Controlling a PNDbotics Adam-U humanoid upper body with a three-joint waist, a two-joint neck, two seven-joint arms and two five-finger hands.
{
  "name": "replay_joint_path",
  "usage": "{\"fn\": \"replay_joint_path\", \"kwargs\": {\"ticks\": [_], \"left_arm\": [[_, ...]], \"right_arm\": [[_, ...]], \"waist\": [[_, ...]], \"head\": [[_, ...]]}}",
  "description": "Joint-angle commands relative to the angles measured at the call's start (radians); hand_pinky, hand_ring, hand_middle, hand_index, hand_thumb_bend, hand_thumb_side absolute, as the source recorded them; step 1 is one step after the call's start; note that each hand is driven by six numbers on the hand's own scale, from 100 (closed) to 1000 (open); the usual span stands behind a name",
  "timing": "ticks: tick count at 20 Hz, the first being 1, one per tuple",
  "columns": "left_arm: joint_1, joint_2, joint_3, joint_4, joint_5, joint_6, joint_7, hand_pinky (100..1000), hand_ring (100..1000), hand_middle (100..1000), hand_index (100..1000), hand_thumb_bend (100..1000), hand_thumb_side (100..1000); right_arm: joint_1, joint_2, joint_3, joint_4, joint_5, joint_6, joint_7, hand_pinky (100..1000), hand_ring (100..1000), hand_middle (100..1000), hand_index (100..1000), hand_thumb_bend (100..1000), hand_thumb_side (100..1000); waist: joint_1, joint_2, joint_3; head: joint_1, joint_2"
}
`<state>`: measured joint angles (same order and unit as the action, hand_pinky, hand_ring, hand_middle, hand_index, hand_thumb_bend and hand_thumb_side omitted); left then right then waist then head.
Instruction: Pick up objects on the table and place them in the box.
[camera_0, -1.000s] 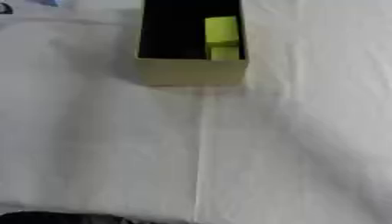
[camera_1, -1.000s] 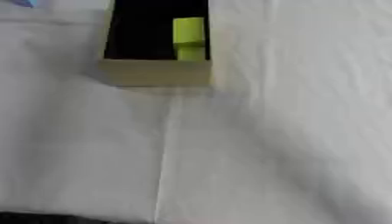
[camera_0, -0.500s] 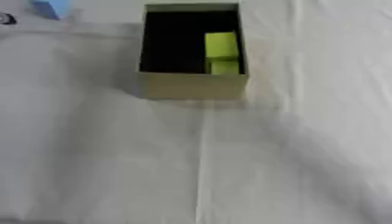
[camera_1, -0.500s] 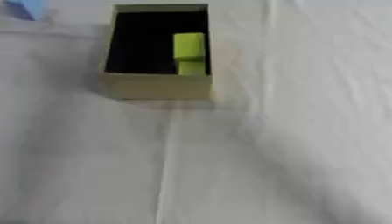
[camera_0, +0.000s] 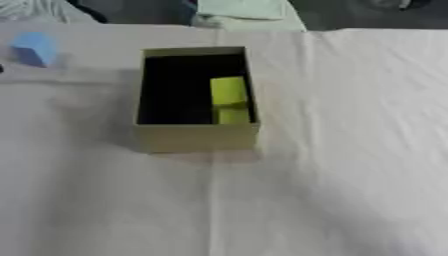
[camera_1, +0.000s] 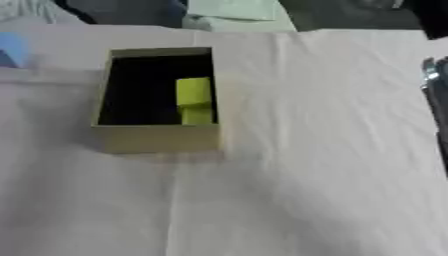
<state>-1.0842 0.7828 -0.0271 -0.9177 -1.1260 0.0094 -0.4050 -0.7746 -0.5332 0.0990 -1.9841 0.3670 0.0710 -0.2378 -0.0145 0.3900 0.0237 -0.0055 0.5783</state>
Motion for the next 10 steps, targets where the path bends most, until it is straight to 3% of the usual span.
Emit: {"fn": "replay_joint_path", "kwargs": {"ticks": [1, 10], "left_arm": [[-0.028, 0.019, 0.003, -0.017, -0.006, -0.003, -0.006, 745, 887, 902, 944, 673, 106], [-0.064, -0.008, 0.006, 0.008, -0.037, 0.011, -0.023, 740, 885, 903, 948, 671, 109]], "right_arm": [[-0.015, -0.023, -0.008, -0.016, -0.006, 0.001, -0.001, 810, 757, 471, 878, 100, 905], [-0.038, -0.026, -0.001, -0.016, -0.009, -0.001, 0.007, 811, 757, 469, 878, 100, 907]], "waist": [[0.003, -0.018, -0.002], [0.01, 0.003, -0.033]], "head": [[0.001, -0.01], [0.042, -0.027]]}}
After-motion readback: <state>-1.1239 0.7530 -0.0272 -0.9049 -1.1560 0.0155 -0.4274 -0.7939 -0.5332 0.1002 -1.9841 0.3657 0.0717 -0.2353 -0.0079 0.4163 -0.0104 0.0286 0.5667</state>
